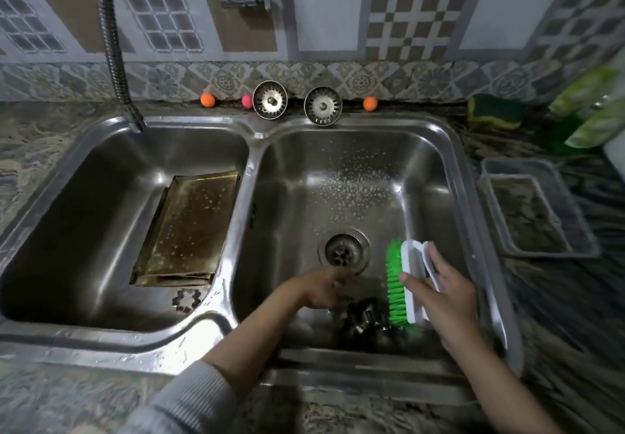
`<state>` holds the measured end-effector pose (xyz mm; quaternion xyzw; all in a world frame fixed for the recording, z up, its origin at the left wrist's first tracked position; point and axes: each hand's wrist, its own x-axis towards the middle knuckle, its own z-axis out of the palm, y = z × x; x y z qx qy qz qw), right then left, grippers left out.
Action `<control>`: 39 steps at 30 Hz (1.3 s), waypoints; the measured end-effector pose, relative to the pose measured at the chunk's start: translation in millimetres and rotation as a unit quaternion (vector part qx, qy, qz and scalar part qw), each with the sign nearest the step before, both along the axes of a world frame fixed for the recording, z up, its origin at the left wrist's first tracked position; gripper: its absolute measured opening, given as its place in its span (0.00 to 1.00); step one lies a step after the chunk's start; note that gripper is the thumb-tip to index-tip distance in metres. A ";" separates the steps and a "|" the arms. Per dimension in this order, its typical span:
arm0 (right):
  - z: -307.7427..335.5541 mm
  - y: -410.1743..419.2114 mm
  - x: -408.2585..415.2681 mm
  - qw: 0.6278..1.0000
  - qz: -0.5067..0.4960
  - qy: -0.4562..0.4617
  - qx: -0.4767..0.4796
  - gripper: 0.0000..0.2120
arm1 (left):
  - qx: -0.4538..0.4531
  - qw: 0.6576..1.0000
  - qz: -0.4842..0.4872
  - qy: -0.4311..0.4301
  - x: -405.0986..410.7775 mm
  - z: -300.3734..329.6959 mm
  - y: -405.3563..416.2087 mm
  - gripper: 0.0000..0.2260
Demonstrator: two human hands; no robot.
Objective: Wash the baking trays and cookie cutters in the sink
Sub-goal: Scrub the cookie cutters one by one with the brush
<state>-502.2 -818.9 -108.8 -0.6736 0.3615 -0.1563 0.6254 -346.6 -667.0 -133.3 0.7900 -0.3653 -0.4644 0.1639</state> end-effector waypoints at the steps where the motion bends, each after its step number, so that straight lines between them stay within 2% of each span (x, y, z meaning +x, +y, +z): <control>1: 0.9 -1.8 0.2 1.000 0.002 -0.005 0.005 0.35 | 0.016 0.999 -0.035 -0.014 -2.3 -8.0 -5.6 0.32; 6: 6.6 -13.2 -1.9 1.000 0.000 -0.022 0.002 0.37 | 0.080 0.964 -0.184 -0.173 -14.8 -34.5 -15.5 0.35; 10: 11.2 -18.5 -3.7 1.000 -0.011 -0.027 -0.004 0.36 | 0.086 0.955 -0.174 -0.222 -16.0 -46.3 -17.8 0.33; 13: 19.0 -21.3 -5.8 0.999 -0.026 -0.033 -0.009 0.36 | 0.094 0.959 -0.130 -0.235 -10.0 -45.2 -15.7 0.37; 16: 39.4 -29.9 -9.9 0.998 -0.039 -0.041 -0.033 0.35 | 0.063 0.968 -0.058 -0.236 -1.6 -36.7 -10.0 0.29; 19: 71.0 -49.7 -12.8 0.994 -0.044 -0.065 -0.072 0.36 | -0.013 0.979 0.039 -0.201 8.1 -21.4 -2.5 0.28; 21: 93.6 -71.0 -12.5 0.987 -0.065 -0.081 -0.120 0.35 | -0.107 0.977 0.121 -0.136 10.4 -7.9 0.0 0.26; 24: 119.0 -113.6 -10.0 0.972 -0.085 -0.052 -0.215 0.34 | -0.236 0.939 0.250 0.018 6.6 17.6 -4.8 0.22; 28: 112.8 -162.5 -1.3 0.951 -0.036 0.089 -0.292 0.35 | -0.303 0.891 0.306 0.142 -2.4 41.6 -13.5 0.22; 34: 80.6 -172.1 7.7 0.940 0.045 0.181 -0.286 0.35 | -0.340 0.849 0.355 0.194 -19.2 62.1 -26.1 0.17; 39: 79.3 -173.1 8.4 0.946 0.013 0.166 -0.278 0.35 | -0.362 0.817 0.402 0.199 -28.7 66.4 -29.5 0.13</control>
